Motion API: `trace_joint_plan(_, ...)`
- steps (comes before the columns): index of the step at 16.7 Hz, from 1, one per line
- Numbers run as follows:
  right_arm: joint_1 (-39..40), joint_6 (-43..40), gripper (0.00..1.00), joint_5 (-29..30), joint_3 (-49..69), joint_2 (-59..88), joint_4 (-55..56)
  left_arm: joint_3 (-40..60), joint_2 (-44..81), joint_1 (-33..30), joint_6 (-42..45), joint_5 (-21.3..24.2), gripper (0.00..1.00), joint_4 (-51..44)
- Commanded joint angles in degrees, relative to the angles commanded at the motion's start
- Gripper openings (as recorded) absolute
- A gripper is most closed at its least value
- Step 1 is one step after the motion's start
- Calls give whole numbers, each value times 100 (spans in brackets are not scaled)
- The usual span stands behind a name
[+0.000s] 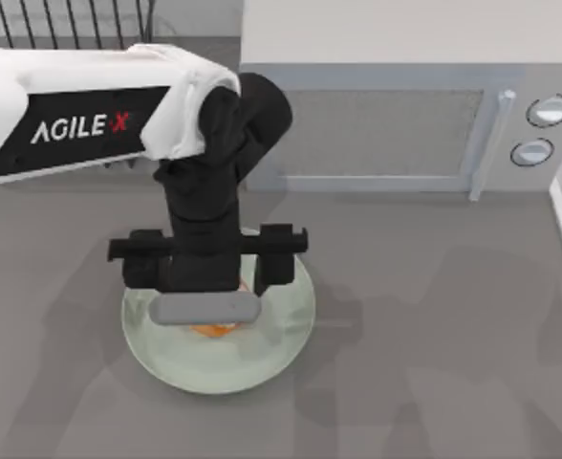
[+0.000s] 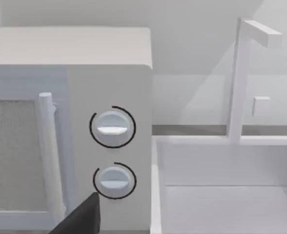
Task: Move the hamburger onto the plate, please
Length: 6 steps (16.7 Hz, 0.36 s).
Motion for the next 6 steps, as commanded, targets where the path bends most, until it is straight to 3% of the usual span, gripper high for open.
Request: trace_joint_plan(6, 0, 0, 100, 0, 0, 0, 0, 0, 0, 0, 0, 0, 100, 0)
